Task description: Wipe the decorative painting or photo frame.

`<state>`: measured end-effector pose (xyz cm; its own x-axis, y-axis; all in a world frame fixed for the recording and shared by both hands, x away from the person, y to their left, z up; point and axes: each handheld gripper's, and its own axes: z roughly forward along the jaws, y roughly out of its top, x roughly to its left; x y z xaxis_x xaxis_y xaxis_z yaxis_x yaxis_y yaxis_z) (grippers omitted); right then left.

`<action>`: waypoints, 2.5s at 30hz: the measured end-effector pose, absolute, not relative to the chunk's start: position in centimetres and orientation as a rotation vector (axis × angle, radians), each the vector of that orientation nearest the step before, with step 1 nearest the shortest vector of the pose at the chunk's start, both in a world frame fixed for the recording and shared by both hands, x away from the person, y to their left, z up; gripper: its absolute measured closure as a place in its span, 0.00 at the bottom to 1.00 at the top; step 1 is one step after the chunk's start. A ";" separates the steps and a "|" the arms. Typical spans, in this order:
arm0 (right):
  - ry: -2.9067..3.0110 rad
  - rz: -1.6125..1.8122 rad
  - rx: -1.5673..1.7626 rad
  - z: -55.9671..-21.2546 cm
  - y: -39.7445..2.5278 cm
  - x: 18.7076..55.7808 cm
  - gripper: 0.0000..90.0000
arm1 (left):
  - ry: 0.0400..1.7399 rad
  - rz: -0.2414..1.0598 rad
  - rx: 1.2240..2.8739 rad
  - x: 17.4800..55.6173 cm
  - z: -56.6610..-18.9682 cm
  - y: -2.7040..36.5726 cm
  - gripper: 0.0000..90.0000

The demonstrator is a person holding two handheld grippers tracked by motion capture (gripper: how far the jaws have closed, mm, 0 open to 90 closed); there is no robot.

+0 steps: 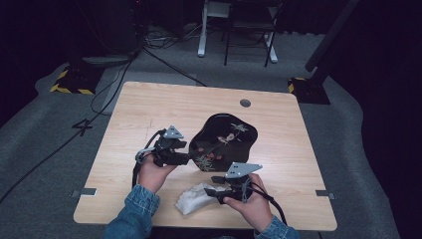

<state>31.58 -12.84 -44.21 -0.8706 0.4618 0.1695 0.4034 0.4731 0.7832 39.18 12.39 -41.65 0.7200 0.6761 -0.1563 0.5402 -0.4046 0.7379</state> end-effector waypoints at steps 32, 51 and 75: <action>2.798 0.939 0.560 -48.2 -8.8 31.7 0.67 | 0.939 0.206 2.116 39.3 -42.1 12.2 0.46; 2.744 1.092 0.653 -47.9 -10.1 32.0 0.90 | 0.893 0.193 2.098 39.6 -41.7 12.2 0.42; 2.571 1.235 0.746 -43.2 -15.1 31.3 0.91 | 0.769 0.112 2.081 42.0 -41.4 10.2 0.37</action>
